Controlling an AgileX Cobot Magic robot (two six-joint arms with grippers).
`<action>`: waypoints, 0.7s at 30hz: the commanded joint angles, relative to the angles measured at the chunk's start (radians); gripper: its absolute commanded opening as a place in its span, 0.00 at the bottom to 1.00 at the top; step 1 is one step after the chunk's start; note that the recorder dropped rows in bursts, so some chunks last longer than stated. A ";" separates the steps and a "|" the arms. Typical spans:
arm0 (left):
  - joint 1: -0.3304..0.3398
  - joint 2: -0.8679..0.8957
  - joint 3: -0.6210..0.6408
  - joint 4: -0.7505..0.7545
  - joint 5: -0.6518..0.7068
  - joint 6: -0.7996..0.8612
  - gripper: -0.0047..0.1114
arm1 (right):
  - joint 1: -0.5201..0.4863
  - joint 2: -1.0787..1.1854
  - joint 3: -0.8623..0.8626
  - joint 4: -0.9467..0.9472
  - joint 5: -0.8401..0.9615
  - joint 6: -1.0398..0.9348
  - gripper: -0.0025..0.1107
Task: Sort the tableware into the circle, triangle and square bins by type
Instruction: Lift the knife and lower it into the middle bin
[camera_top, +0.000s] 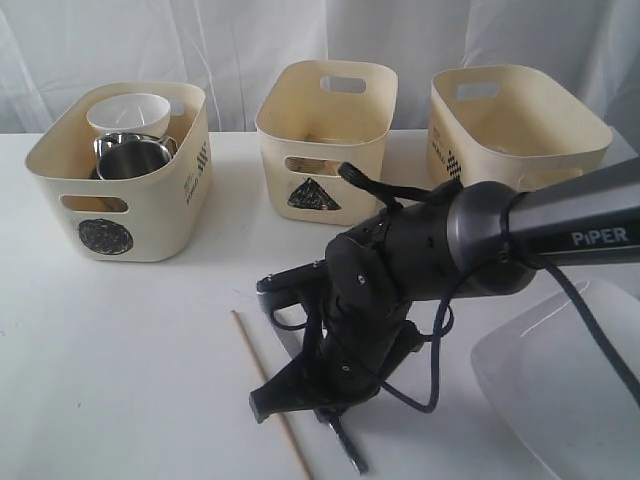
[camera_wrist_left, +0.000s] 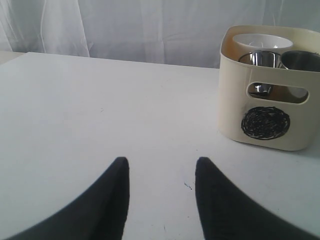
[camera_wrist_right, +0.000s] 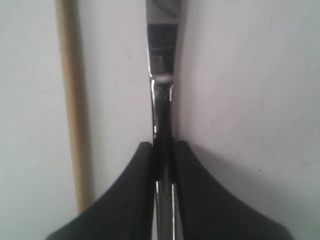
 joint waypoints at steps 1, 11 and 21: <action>0.003 -0.005 0.003 -0.005 0.000 -0.001 0.45 | -0.002 -0.047 0.006 -0.057 -0.072 0.077 0.02; 0.003 -0.005 0.003 -0.005 0.000 -0.001 0.45 | -0.004 -0.202 0.009 -0.170 -0.145 0.210 0.02; 0.003 -0.005 0.003 -0.005 0.000 -0.001 0.45 | -0.064 -0.264 0.009 -0.313 -0.358 0.212 0.02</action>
